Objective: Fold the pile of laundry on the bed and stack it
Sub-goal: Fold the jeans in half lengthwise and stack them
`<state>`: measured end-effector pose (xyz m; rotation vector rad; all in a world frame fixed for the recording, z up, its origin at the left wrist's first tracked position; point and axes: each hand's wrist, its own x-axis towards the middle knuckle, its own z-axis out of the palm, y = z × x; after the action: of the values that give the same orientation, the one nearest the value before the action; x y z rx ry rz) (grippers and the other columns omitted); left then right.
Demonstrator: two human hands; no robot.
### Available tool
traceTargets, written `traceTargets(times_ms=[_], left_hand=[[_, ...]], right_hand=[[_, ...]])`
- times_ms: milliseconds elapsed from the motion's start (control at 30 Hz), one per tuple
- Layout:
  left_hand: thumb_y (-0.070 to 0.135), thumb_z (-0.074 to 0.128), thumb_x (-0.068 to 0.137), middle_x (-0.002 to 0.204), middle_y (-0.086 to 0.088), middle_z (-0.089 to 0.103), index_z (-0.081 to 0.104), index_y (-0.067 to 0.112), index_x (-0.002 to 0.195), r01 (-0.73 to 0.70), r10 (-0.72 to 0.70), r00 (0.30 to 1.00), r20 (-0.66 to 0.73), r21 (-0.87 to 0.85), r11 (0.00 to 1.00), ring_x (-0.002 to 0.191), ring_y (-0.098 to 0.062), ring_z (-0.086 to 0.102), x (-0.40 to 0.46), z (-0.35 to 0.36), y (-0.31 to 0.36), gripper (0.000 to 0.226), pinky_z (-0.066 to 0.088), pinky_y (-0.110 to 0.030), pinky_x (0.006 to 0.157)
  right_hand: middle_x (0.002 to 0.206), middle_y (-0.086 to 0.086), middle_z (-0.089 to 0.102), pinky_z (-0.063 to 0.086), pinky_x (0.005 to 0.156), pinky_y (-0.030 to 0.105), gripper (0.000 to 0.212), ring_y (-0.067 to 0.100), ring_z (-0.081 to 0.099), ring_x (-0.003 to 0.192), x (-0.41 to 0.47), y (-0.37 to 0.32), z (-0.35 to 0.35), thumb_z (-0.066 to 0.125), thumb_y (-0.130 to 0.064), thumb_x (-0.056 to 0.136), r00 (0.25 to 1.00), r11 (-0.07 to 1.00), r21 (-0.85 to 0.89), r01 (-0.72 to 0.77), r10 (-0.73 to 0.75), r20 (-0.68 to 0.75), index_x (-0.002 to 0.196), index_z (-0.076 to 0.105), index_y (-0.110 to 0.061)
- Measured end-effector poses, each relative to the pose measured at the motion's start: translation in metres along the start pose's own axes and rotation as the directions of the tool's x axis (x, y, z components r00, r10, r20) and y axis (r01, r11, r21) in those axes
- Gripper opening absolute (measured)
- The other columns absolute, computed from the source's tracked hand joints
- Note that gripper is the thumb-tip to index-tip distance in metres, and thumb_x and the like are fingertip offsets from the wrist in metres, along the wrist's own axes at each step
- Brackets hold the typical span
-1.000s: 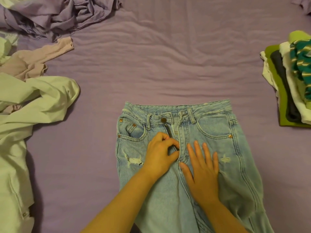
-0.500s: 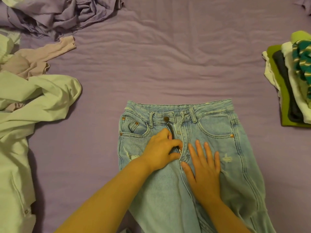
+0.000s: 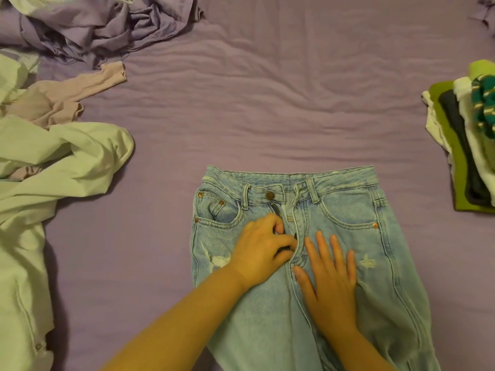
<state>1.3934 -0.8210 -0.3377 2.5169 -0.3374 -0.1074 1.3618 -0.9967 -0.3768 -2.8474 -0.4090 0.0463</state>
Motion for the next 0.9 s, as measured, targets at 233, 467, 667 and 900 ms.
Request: traceTargets(times_ms=[233,467,667,900], left_hand=[[0.031,0.067,0.084,0.090,0.001,0.037,0.069,0.023,0.094,-0.069,0.065,0.992,0.105,0.032,0.997,0.081,-0.012,0.031,0.008,-0.007,-0.005,0.013,0.025,-0.029,0.067],[0.028,0.067,0.079,0.085,-0.003,0.045,0.068,0.021,0.084,-0.109,0.105,0.992,0.064,0.058,0.992,0.073,-0.013,0.036,0.009,-0.010,0.000,0.008,0.029,-0.027,0.058],[0.016,0.064,0.083,0.095,-0.011,0.053,0.068,0.005,0.091,-0.035,0.036,0.998,0.052,-0.023,0.999,0.073,-0.023,0.050,0.003,-0.012,-0.002,0.014,0.043,-0.034,0.060],[0.023,0.064,0.090,0.110,-0.004,0.051,0.071,0.010,0.103,0.059,-0.053,0.997,0.063,-0.101,0.993,0.089,-0.016,0.052,0.003,-0.010,-0.003,0.020,0.046,-0.031,0.076]], right_hand=[[0.150,0.004,0.030,0.010,0.114,0.048,0.063,0.025,0.021,0.141,0.000,0.000,0.001,0.019,-0.056,0.098,1.000,1.000,0.005,0.005,-0.005,-0.012,0.141,0.040,-0.014],[0.150,0.004,0.030,0.008,0.115,0.047,0.062,0.025,0.020,0.141,0.000,0.000,0.000,0.018,-0.056,0.098,1.000,1.000,0.003,-0.003,0.003,0.002,0.143,0.034,-0.016],[0.151,0.005,0.030,0.009,0.115,0.049,0.060,0.026,0.020,0.142,0.000,-0.002,-0.004,0.016,-0.055,0.099,1.000,1.000,0.009,-0.002,0.001,0.026,0.144,0.034,-0.021],[0.147,0.008,0.039,0.021,0.112,0.057,0.059,0.030,0.030,0.139,0.006,-0.015,-0.011,0.009,-0.053,0.099,0.996,0.995,0.034,-0.093,0.093,0.010,0.138,0.041,-0.023]])
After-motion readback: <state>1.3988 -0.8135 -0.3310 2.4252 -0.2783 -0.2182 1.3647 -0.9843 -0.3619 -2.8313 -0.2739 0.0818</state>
